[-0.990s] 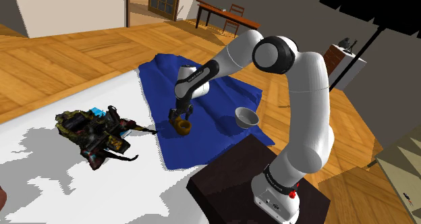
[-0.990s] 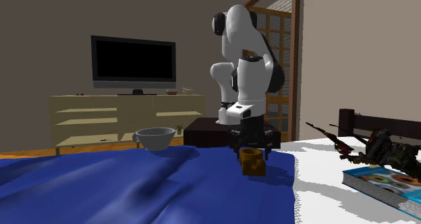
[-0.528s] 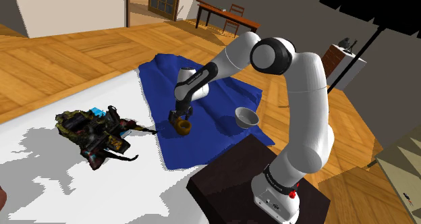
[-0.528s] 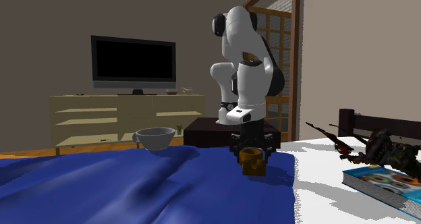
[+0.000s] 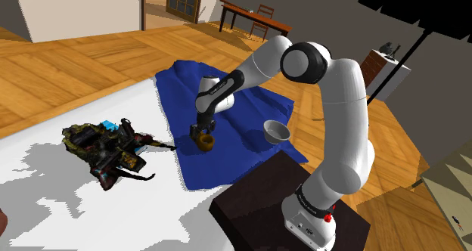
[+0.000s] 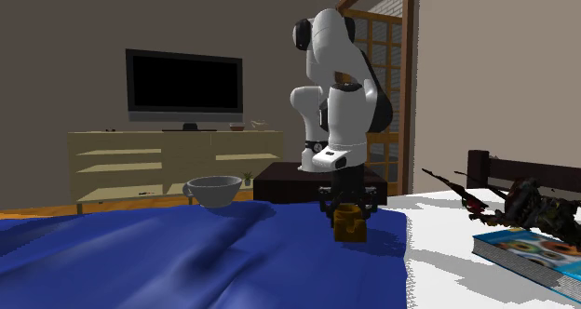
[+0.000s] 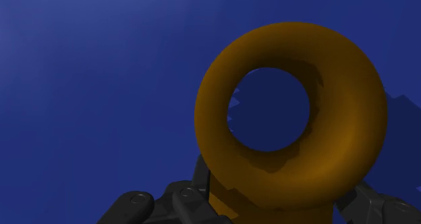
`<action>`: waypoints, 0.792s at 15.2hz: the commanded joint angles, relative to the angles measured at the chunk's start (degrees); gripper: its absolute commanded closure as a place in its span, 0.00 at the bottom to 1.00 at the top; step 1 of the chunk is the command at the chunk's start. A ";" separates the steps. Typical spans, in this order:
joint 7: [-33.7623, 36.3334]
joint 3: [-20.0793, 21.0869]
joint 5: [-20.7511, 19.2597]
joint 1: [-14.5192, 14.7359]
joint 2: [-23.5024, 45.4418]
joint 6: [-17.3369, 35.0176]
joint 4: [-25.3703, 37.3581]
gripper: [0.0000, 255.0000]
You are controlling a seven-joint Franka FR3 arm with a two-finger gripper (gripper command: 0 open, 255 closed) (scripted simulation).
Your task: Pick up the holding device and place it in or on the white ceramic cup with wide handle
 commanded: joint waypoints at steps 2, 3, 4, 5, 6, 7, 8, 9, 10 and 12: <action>0.00 0.00 0.00 0.00 -0.01 0.00 0.01 1.00; 0.01 0.00 0.00 0.00 -0.01 -0.01 0.02 1.00; 0.00 0.00 0.00 0.00 -0.01 0.01 0.00 1.00; 0.01 0.03 0.02 -0.03 -0.71 -0.46 -0.24 1.00; 0.02 0.05 0.05 -0.05 -1.41 -0.93 -0.47 1.00; 0.03 0.08 0.07 -0.07 -2.10 -1.41 -0.67 1.00; 0.05 0.11 0.09 -0.10 -2.79 -1.90 -0.87 1.00; 0.06 0.13 0.12 -0.12 -3.47 -2.39 -1.05 1.00; 0.07 0.16 0.14 -0.14 -4.13 -2.91 -1.20 1.00; 0.09 0.21 0.19 -0.19 -5.45 -3.93 -1.50 1.00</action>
